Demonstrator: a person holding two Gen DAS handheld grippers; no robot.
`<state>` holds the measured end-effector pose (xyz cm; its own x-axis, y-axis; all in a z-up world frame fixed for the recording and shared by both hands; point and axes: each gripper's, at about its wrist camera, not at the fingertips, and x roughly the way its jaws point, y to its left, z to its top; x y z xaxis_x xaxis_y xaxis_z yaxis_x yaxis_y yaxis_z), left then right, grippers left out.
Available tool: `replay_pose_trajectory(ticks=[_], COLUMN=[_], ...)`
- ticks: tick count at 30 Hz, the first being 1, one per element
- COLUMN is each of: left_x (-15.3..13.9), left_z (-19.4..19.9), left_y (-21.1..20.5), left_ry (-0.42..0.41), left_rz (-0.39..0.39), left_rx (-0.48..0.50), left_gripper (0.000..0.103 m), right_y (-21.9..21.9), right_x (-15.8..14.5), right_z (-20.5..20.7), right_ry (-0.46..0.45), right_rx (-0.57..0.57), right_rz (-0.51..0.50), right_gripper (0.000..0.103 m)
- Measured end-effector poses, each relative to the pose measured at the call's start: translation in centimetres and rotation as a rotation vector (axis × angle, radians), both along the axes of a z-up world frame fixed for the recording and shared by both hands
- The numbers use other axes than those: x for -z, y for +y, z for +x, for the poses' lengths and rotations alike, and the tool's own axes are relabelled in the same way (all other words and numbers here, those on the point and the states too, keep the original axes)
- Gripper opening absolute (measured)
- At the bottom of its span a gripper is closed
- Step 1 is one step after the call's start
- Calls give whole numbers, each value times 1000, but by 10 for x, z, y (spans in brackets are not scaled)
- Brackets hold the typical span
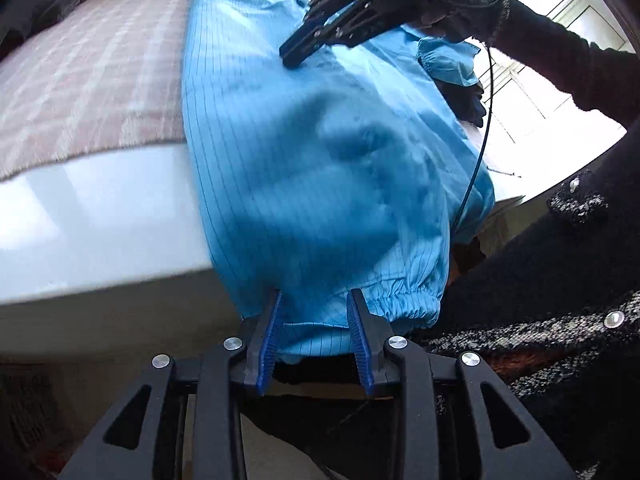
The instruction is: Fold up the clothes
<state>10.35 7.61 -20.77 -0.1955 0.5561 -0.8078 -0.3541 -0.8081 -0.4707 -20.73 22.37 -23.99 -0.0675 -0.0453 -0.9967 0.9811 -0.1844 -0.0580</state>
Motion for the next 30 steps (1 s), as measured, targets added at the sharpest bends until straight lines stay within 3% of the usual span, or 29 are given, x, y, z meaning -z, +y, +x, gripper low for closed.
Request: replay_pose_trajectory(ticks=[3, 5, 10, 12, 15, 20, 25, 26, 30], left_x=[52, 56, 22, 20, 33, 39, 44, 48, 63], left_z=[38, 60, 40, 25, 11, 10, 9, 9, 2], left_y=[7, 5, -35, -43, -51, -55, -69, -75, -67], left_ry=[-186, -220, -76, -38, -57, -64, -72, -78, -88], left_rz=[-87, -85, 23, 27, 47, 148, 163, 161, 214], left_rx=[41, 38, -170, -210, -238, -219, -225, -224, -200], left_gripper=[20, 20, 21, 24, 23, 23, 23, 22, 0], right_y=[-5, -6, -18, -32, -38, -42, -52, -55, -61], right_x=[2, 0, -5, 6, 3, -2, 0, 0, -1], right_z=[0, 6, 16, 9, 15, 24, 27, 28, 32], right_ry=[13, 17, 9, 11, 28, 34, 38, 38, 39], right_rx=[-16, -25, -30, -35, -53, -53, -69, -72, -70], right_rz=[19, 27, 52, 65, 76, 75, 89, 92, 91], right_gripper=[15, 15, 15, 15, 15, 15, 15, 15, 15])
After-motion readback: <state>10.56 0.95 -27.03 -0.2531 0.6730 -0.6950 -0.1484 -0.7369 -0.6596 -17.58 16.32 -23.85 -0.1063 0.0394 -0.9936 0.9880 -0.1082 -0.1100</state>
